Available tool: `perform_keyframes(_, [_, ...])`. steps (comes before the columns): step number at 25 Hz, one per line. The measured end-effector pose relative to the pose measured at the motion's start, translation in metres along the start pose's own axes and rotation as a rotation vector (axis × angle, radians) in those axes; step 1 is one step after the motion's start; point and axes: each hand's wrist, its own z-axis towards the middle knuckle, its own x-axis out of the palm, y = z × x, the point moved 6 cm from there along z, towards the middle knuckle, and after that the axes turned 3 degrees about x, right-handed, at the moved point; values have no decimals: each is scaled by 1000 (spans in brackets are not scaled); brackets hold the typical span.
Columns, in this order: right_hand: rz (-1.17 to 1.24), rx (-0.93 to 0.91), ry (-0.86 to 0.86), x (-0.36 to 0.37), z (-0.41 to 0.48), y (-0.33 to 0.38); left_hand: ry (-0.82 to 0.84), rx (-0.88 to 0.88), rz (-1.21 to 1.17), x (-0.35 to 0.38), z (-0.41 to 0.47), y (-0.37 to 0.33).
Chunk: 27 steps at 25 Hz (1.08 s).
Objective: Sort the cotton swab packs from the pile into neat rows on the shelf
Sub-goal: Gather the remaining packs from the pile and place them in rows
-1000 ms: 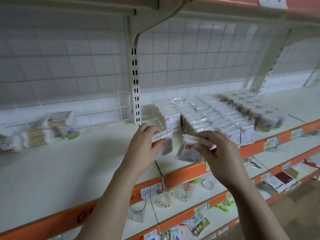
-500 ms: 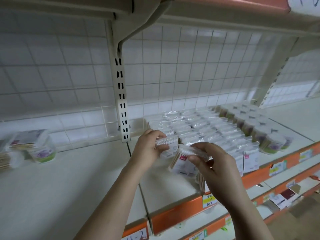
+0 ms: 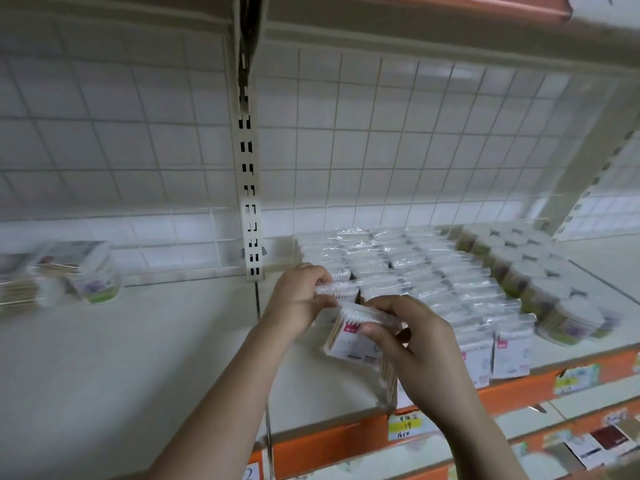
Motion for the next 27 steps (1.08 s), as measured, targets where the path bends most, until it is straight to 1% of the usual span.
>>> perform_keyframes(4, [28,-21,35,-1,4,-6,-62,-44,80,2,6,3])
perform_keyframes(6, [37,-40,49,-1,7,-7,-59,-63,126,3,9,3])
perform_keyframes(8, [39,-55,58,-2,11,-8,-59,-75,134,3,12,2])
perform_keyframes(13, [21,-88,97,-1,22,-8,-128,-124,139,-4,8,6])
perform_keyframes(16, [52,-96,126,2,32,-3,-216,-58,145,-16,-4,13])
perform_keyframes(18, [53,-114,147,5,41,-1,-288,-15,244,-26,-18,19])
perform_keyframes(20, [-2,-138,178,11,52,-1,-310,-8,393,-27,-30,26])
perform_keyframes(22, [-51,-160,216,19,62,-1,-281,-52,468,-24,-35,34])
perform_keyframes(25, [-112,-211,254,29,73,2,-268,-94,477,-17,-37,42])
perform_keyframes(27, [-199,-250,255,36,79,1,-259,-125,460,-15,-39,47])
